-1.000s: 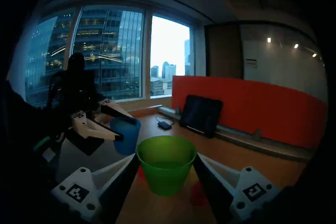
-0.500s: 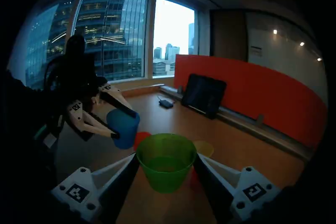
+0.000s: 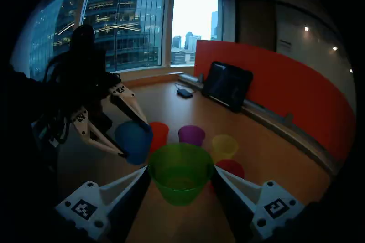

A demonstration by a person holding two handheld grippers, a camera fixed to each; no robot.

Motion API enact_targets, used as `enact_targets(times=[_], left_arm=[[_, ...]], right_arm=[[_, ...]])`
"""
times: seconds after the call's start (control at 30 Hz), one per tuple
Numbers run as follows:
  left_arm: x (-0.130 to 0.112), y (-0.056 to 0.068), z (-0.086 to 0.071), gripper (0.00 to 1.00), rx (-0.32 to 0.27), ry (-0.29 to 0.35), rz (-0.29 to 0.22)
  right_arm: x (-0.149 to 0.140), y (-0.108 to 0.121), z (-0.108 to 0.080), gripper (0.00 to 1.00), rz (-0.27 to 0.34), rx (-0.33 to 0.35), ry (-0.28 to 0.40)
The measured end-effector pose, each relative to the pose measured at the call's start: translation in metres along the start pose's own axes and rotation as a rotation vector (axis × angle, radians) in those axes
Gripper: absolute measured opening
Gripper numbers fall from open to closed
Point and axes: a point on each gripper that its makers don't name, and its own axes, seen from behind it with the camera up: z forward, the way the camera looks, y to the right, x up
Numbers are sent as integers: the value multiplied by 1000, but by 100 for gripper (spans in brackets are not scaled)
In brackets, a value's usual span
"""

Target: Pour water

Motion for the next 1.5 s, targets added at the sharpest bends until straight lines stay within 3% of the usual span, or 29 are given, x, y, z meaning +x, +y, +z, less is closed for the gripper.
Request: enact_targets(times=[0.67, 1.17, 1.5], left_arm=[[-39, 9, 26, 89, -58, -67, 8], [-53, 12, 32, 89, -67, -71, -4], [-63, 10, 28, 89, -64, -81, -25]], right_arm=[[-46, -5, 25, 91, -10, 34, -114], [-61, -3, 32, 91, 0, 27, -139], [-68, -6, 35, 91, 2, 28, -144]])
